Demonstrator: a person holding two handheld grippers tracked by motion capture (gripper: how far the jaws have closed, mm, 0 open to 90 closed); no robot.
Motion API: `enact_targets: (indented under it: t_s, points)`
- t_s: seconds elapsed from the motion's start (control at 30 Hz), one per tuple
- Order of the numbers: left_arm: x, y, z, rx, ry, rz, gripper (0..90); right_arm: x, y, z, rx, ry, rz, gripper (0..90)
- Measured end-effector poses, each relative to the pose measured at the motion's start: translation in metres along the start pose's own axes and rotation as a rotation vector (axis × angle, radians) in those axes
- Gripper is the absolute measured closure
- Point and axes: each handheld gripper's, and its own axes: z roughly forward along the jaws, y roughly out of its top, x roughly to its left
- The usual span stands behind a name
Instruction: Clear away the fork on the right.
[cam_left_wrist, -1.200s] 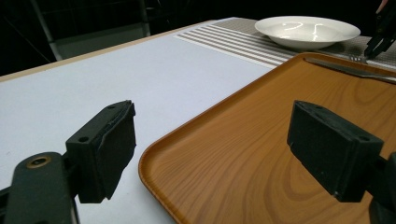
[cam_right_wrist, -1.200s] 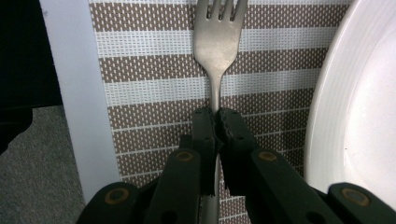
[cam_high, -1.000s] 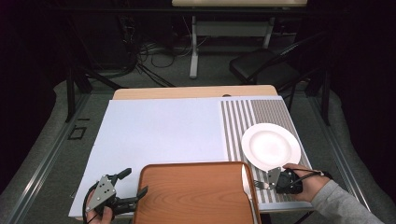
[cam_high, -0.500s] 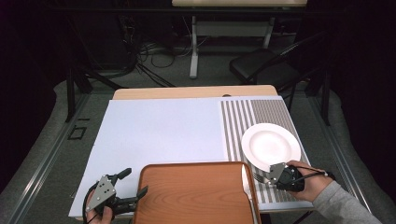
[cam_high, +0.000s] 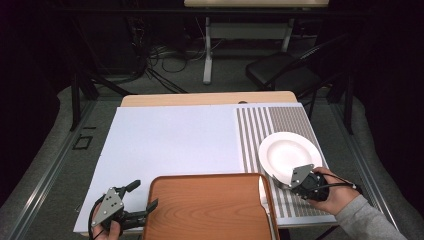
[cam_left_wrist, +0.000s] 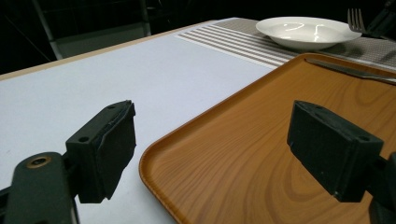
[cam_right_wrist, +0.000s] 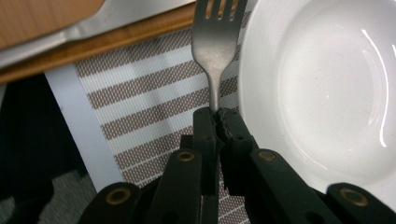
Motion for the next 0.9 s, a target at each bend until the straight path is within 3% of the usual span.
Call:
enact_targets:
  t_s: [0.03, 0.1, 0.13, 0.17, 0.33, 0.53, 0.73, 0.9]
  points:
    - [0.000, 0.000, 0.000, 0.000, 0.000, 0.000, 15.9, -0.001, 0.000, -0.002, 0.006, 0.004, 0.035, 85.9]
    - [0.000, 0.000, 0.000, 0.001, -0.001, 0.001, 15.9, -0.004, 0.000, -0.003, -0.046, -0.007, 0.088, 85.9]
    - [0.000, 0.000, 0.000, 0.001, -0.001, 0.001, 15.9, -0.007, 0.002, -0.010, 0.023, 0.018, 0.121, 85.9]
    - [0.000, 0.000, 0.000, 0.002, -0.002, 0.002, 15.9, -0.007, 0.000, -0.008, -0.048, 0.009, 0.156, 85.9]
    - [0.000, 0.000, 0.000, 0.002, -0.001, 0.000, 15.9, -0.014, -0.001, -0.014, -0.087, 0.024, 0.257, 85.8]
    - [0.000, 0.000, 0.000, 0.004, -0.002, 0.003, 15.9, -0.020, -0.007, -0.022, -0.180, 0.042, 0.394, 85.9]
    - [0.000, 0.000, 0.000, 0.002, 0.000, 0.002, 15.9, -0.022, -0.015, -0.029, -0.241, 0.038, 0.486, 85.8]
    - [0.000, 0.000, 0.000, 0.003, -0.001, 0.003, 15.9, -0.018, -0.020, -0.032, -0.312, 0.045, 0.521, 85.9]
